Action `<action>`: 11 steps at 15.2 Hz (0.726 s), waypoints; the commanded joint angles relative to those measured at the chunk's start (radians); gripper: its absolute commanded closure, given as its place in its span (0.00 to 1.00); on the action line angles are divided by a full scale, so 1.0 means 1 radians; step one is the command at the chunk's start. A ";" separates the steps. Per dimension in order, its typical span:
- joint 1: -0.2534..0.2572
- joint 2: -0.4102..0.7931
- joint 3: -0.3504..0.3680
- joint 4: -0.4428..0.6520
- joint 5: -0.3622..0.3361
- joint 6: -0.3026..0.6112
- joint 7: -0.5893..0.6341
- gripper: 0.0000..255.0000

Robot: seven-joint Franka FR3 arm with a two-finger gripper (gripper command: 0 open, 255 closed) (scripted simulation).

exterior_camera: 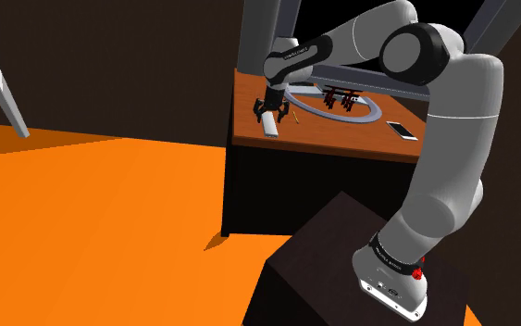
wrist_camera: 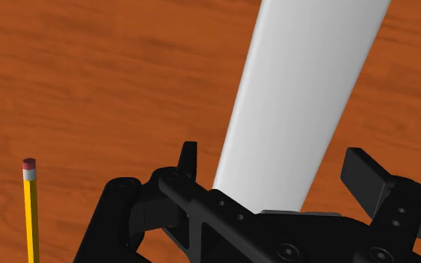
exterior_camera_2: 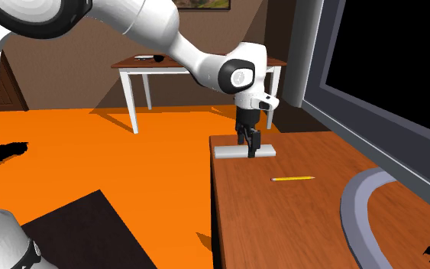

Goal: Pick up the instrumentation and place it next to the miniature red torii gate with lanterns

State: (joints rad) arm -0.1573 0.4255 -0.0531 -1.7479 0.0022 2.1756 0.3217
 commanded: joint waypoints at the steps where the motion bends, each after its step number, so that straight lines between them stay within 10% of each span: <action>1: 0.000 0.000 0.000 0.000 0.000 0.000 0.000 1.00; 11: 0.000 -0.006 0.000 0.004 0.000 -0.011 0.000 1.00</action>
State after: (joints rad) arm -0.1571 0.4219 -0.0533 -1.7466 0.0020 2.1704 0.3220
